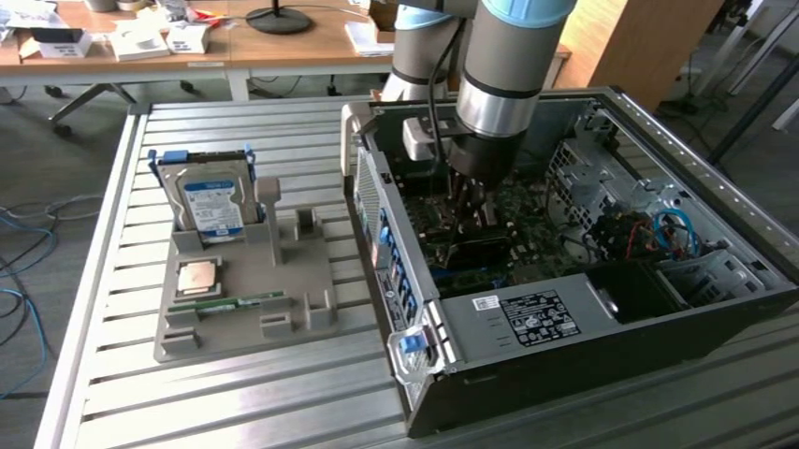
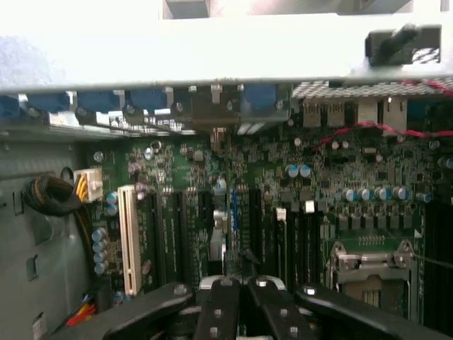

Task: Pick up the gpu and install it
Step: 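Press down on the gpu until it lock into place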

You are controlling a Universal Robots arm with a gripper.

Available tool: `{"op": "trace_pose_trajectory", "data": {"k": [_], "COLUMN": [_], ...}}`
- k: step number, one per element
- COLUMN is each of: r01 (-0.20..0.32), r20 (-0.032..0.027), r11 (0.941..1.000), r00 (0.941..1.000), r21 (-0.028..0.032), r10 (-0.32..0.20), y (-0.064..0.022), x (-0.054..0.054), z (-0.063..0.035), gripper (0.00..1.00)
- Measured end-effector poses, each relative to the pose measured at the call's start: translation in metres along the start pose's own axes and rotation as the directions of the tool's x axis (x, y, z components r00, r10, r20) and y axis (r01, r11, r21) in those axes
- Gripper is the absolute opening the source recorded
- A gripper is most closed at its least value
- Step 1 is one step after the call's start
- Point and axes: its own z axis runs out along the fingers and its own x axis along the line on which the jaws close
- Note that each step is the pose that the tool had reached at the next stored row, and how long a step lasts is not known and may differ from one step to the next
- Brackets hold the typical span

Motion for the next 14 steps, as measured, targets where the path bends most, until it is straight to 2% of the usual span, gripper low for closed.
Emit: {"op": "trace_pose_trajectory", "data": {"k": [1,2,3,14], "r01": [0.0,0.0,0.0,0.0], "r20": [0.0016,0.0012,-0.0017,-0.0012], "r11": [1.0,1.0,1.0,1.0], "r00": [1.0,1.0,1.0,1.0], "r21": [0.0013,0.0016,0.0001,0.0004], "r10": [0.0,0.0,0.0,0.0], "y": [-0.0001,-0.0001,0.0002,0.0001], "x": [-0.0002,0.0002,0.0008,0.0008], "z": [-0.0056,-0.0057,-0.007,-0.0068], "gripper": [0.11,0.11,0.11,0.11]}}
